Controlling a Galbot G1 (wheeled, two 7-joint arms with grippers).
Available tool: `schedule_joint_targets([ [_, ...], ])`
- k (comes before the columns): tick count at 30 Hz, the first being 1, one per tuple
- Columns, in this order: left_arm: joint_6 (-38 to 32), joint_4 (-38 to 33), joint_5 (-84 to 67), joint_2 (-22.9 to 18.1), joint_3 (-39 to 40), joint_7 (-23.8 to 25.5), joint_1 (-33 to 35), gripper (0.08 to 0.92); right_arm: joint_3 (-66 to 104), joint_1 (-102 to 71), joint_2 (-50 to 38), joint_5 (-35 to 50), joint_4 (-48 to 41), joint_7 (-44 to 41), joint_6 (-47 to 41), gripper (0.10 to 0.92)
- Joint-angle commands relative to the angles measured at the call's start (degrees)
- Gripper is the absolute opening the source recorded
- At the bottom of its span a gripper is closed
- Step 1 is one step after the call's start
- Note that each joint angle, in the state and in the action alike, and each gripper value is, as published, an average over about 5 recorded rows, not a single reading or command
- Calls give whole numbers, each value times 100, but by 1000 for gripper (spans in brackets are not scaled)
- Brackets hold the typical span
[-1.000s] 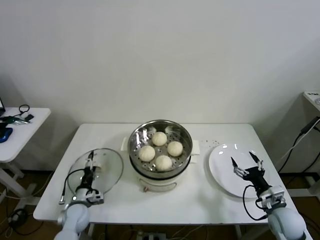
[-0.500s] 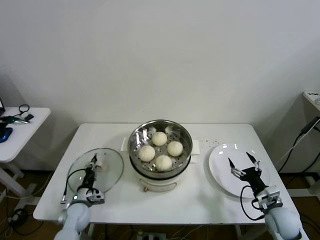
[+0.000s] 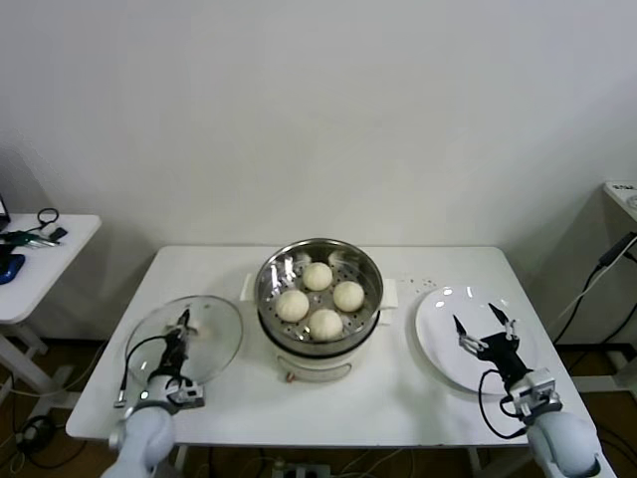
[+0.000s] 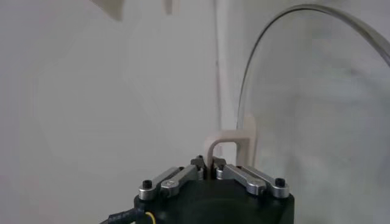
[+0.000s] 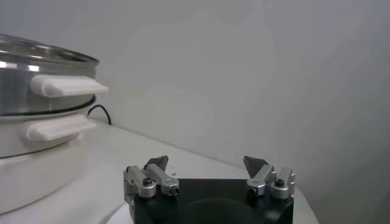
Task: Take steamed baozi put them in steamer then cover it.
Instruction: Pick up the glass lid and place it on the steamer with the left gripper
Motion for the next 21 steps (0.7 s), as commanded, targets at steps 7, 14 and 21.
schedule_joint_targets([
  [7,1210,-2653,-220,327,-50,259,1405,150,-14,118,-184,4,-124,-10,44,823],
  [14,1756,-3517,-248,614,-58,652,1657,150,2,161,-350,119,-164,-64,66,823],
  [21,2149,-3963,-581,1138,164,803,1596,150,7,159,-341,118,-179,-77,109,823],
])
